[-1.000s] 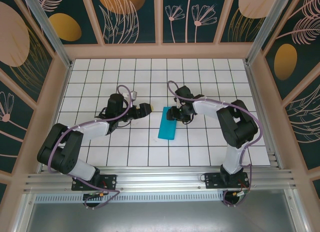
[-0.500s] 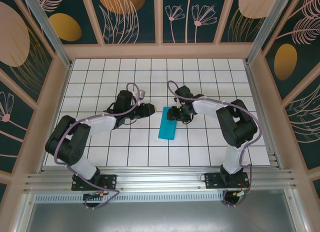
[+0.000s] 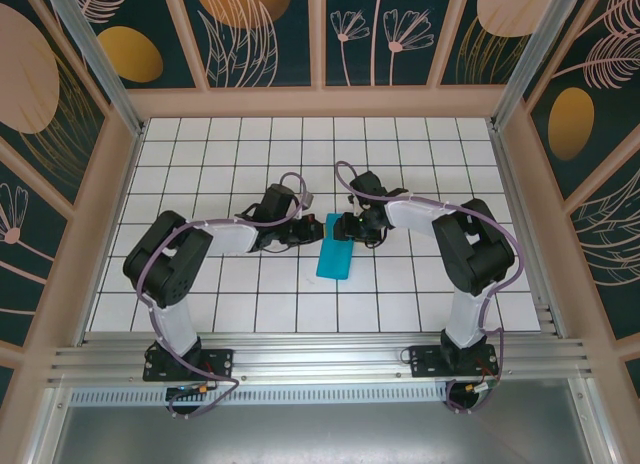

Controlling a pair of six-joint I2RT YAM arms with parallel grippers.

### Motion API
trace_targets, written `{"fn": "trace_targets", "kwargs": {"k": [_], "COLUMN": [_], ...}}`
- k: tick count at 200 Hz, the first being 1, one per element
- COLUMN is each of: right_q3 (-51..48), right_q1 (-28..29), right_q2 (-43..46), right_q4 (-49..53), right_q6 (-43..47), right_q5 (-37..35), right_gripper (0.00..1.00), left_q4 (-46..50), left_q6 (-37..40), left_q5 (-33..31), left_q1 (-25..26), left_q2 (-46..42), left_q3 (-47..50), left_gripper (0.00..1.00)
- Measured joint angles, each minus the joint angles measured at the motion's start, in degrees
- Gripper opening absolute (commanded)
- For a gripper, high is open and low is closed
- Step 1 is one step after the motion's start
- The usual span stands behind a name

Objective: Fold a paper plane with a square sheet of paper (pick it up from the middle)

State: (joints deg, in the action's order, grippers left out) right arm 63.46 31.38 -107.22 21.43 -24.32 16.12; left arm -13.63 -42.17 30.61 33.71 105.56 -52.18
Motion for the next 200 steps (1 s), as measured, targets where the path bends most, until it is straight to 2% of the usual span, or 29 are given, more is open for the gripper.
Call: {"fn": "trace_targets", "kwargs": {"k": [90, 200], "right_q3": [0.0, 0.2], "right_q1": [0.0, 0.0], "right_q2": [-0.3, -0.5], "right_q4": [0.0, 0.1], "right_q6": [0.0, -0.2], "right_q5": [0.0, 0.0], "right_gripper": [0.57, 0.57], "left_q4": [2.7, 9.2], "left_q6": [-0.1, 1.4], "left_q5": [-0.2, -4.2], "left_q1": [1.3, 2.1], "left_q2": [5.6, 6.7], "left_q3": [-3.8, -7.1], "left_gripper": [0.0, 0.0]}}
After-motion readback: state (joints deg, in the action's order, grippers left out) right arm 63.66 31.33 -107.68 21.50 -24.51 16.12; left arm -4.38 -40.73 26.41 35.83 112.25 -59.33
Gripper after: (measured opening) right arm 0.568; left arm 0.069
